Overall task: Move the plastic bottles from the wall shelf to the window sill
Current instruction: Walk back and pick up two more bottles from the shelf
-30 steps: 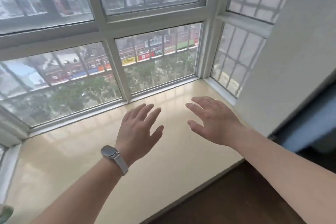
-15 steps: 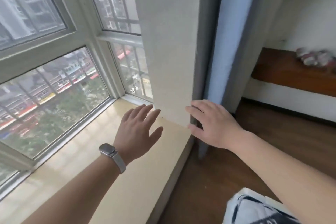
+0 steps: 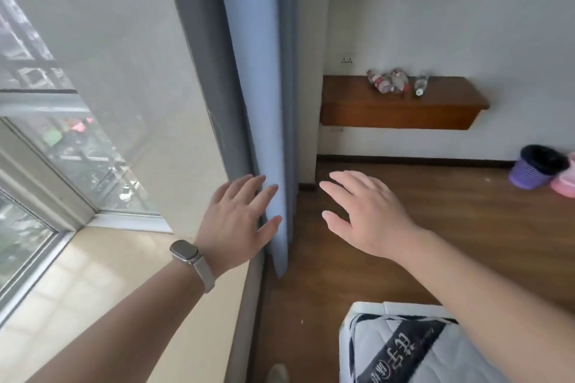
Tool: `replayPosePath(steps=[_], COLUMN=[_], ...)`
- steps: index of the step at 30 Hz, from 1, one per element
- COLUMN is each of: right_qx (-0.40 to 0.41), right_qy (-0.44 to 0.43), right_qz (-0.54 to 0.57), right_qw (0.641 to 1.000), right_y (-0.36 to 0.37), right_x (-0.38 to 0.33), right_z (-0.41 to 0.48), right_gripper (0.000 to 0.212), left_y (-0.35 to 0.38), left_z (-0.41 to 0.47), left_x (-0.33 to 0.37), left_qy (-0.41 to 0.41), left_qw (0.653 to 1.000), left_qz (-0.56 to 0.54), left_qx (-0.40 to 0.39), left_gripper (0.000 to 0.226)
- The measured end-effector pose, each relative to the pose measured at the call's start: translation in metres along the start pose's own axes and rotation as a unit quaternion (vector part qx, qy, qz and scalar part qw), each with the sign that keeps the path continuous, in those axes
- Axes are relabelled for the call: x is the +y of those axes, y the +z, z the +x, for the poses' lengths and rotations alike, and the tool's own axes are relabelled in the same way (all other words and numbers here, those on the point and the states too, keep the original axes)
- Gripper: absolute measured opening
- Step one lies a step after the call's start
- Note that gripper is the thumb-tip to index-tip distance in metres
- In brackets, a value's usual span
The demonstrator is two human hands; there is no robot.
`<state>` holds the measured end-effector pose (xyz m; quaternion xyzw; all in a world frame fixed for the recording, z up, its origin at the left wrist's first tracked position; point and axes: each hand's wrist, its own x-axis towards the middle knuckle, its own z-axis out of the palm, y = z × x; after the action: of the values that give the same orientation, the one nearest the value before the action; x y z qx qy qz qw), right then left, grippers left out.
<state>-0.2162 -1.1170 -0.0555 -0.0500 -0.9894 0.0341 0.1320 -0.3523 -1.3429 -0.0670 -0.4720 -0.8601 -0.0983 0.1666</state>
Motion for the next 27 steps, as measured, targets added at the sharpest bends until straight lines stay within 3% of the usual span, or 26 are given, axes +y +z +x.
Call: replayPosePath(steps=[14,27], right_qx=[-0.037,-0.049], right_qy=[0.115,0.247], right_qz=[-0.089,-0.126], right_qw=[0.989,0.96], right_y=[0.01,0.0], right_x=[0.045,0.109], right_z=[0.093,0.094], right_gripper=[0.055,0.059], left_y=[0.071,0.11], left_z=[0.138,0.253], left_x=[-0.054,-0.023], left_qy=[0.154,0.235], left_qw=[0.988,0.969], left_qz=[-0.019,-0.076], left_qx=[0.015,0.023], left_gripper=[0.052,0.049])
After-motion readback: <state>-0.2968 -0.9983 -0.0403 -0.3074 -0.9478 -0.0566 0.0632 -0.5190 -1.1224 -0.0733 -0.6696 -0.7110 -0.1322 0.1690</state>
